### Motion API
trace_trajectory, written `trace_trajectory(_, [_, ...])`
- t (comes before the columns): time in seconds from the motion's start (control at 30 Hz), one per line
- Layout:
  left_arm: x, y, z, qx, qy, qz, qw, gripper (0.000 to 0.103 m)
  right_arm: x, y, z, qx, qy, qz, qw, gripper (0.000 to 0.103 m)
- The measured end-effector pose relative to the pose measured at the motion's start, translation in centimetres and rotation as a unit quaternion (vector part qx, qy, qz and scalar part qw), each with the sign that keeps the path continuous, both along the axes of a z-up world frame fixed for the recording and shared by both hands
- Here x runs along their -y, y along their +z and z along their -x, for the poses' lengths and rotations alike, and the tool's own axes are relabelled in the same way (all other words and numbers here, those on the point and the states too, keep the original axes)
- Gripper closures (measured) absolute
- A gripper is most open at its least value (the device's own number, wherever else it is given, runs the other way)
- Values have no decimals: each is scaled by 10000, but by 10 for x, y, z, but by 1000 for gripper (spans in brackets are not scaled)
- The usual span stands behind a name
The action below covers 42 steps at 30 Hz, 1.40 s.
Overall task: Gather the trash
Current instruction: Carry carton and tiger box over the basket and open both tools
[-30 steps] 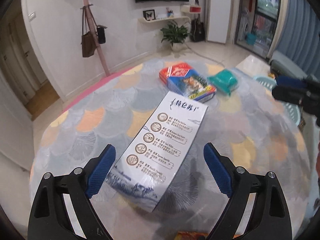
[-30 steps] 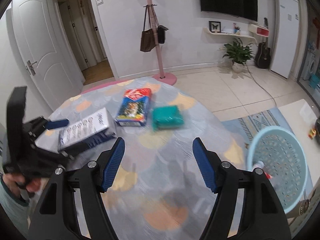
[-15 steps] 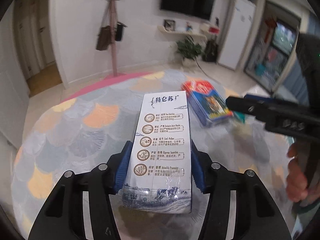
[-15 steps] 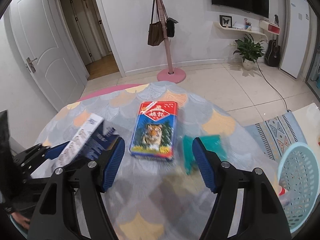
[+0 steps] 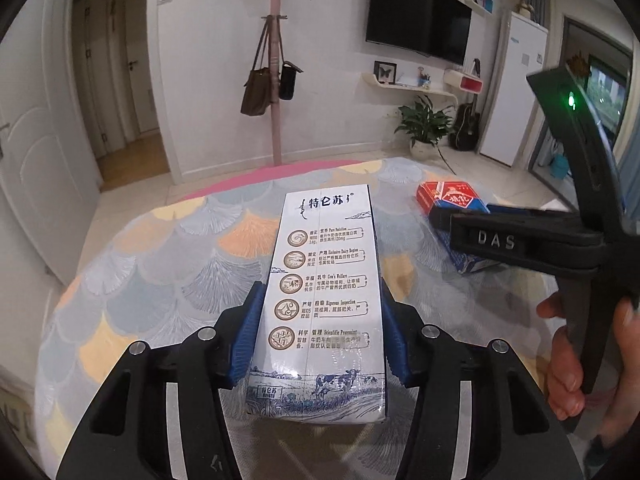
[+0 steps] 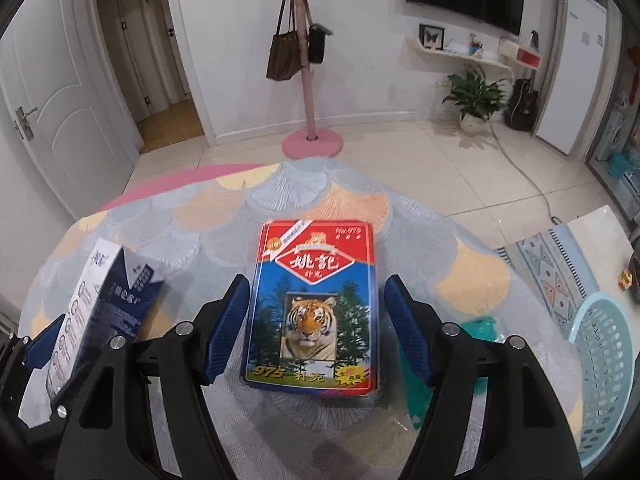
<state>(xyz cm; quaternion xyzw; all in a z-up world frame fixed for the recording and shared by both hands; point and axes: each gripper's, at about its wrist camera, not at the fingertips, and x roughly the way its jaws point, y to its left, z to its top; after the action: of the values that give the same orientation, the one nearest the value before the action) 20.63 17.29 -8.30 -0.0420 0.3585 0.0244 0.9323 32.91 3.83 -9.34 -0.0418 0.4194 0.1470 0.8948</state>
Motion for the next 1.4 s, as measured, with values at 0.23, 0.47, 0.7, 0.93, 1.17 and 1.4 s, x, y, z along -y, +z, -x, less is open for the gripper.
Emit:
trace_trajectory(0.23, [-5,11,10,361,106,4,9993,52,-15,2,10,396,-7,464,9981,45])
trace_trajectory(0.47, [0,23,17,756,396,-453,9953,52,-8,26,49,1467,22,310,9887,45])
trace_trajectory(0.7, [4,48,26,874,396,-337,9948,52,24,59,94,1822,38,176,9831,45])
trace_trajectory(0.93, [55,90,51,1264,-80,-240,9917,52,100,108,136,2192,-414,-317,9743,45])
trace_trajectory(1.17, [124,117,60,1541,-649,-334,9854,52,182,129,161,2309,-999,-488,9666,45])
trace_trajectory(1.4, [200,119,50,1397,-1286,-189,9816,52,273,119,163,2057,-1743,-658,9607,45])
